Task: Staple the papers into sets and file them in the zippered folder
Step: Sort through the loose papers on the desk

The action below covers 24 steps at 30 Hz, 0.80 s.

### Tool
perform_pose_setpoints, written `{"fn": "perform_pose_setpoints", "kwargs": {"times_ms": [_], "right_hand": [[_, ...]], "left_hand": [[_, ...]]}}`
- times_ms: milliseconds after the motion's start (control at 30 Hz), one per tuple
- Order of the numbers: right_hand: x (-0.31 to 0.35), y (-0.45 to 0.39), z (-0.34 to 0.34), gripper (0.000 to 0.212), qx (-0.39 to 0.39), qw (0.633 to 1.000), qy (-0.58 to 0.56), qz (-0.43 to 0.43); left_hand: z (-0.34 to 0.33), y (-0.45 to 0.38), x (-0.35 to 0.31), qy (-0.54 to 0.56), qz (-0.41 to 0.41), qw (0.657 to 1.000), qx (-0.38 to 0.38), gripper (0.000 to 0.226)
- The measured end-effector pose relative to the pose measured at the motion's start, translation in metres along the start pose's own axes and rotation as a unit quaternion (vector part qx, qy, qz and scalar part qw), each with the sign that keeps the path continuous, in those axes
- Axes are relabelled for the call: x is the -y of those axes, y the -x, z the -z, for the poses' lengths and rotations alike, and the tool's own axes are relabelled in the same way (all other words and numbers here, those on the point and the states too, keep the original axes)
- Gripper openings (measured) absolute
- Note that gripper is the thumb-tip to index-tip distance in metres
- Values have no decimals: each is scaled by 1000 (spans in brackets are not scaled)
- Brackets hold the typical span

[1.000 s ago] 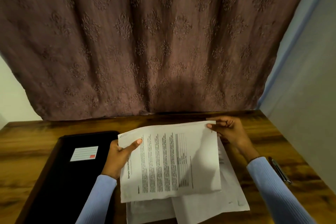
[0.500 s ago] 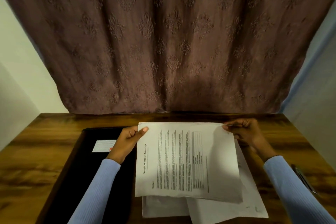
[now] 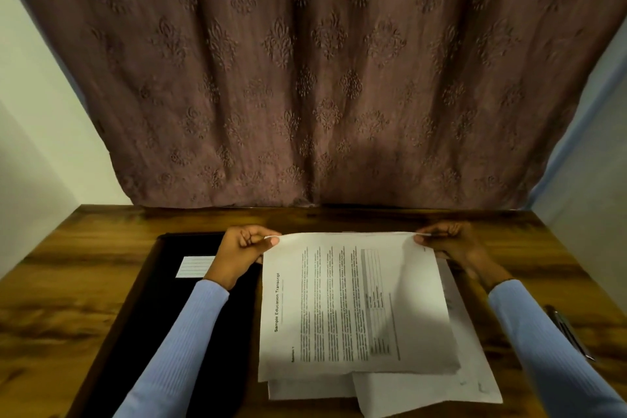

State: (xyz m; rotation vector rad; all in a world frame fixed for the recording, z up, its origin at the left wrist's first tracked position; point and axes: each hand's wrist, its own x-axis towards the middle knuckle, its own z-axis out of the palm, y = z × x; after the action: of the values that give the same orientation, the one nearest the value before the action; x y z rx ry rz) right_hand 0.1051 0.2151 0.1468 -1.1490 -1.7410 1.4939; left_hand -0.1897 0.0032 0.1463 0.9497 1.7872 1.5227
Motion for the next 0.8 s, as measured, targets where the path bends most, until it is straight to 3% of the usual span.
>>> {"fn": "perform_pose_setpoints", "kwargs": {"times_ms": [167, 300, 400, 533, 800], "right_hand": [[-7, 1, -7, 25, -34, 997, -69, -32], [-33, 1, -8, 46, 18, 987, -123, -105], [-52, 11, -15, 35, 63, 986, -83, -130], [-67, 25, -30, 44, 92, 990, -2, -107], [-85, 40, -15, 29, 118, 980, 5, -163]], "left_hand": [[-7, -8, 12, 33, 23, 999, -14, 11], [-15, -11, 19, 54, 41, 998, -16, 10], [-22, -13, 22, 60, 46, 997, -8, 11], [-26, -16, 22, 77, 45, 996, -9, 12], [-20, -25, 29, 103, 66, 990, -65, 12]]}}
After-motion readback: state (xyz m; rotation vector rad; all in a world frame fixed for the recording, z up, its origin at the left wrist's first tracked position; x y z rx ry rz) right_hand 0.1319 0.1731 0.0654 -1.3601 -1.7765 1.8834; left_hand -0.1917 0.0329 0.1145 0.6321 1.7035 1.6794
